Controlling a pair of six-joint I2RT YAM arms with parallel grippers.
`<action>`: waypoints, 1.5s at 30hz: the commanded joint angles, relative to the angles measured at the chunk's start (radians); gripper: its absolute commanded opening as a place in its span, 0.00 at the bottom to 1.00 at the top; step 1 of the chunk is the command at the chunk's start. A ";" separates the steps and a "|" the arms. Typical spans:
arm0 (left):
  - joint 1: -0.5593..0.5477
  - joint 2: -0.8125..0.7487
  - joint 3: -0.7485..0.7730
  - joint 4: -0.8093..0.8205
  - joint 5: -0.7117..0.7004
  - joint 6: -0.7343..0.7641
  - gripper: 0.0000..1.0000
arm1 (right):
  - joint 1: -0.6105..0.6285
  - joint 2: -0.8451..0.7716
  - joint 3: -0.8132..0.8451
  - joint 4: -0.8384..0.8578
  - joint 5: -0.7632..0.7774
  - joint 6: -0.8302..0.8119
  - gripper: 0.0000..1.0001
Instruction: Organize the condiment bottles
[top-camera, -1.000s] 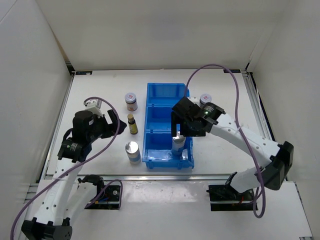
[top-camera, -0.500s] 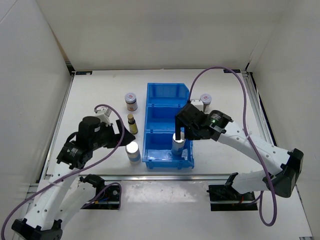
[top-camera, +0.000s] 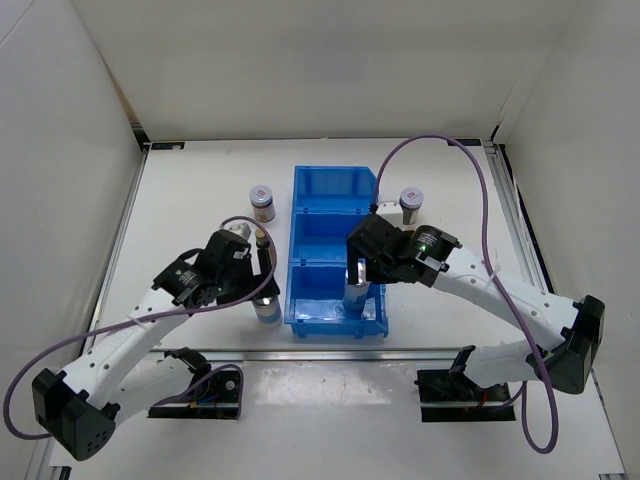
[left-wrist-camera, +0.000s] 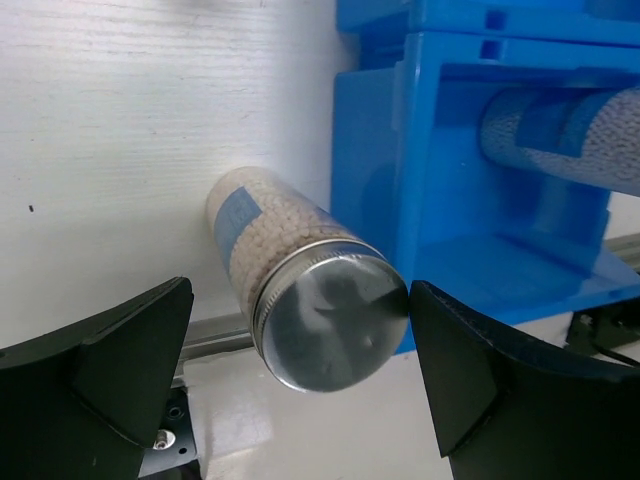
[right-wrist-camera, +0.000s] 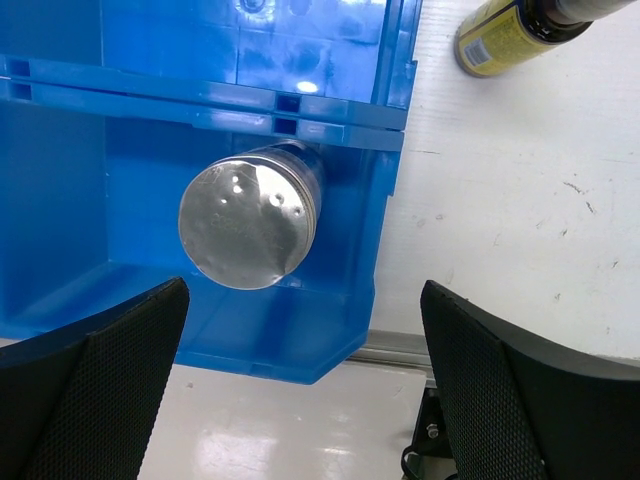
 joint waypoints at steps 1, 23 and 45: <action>-0.021 0.022 0.030 -0.011 -0.083 -0.026 1.00 | 0.003 -0.006 0.002 0.026 0.034 0.010 1.00; -0.145 0.167 0.379 -0.150 -0.256 -0.037 0.44 | 0.003 -0.038 -0.035 0.035 0.037 0.012 1.00; -0.350 0.469 0.587 -0.051 -0.279 0.005 0.43 | 0.003 -0.206 -0.130 0.057 0.106 0.099 1.00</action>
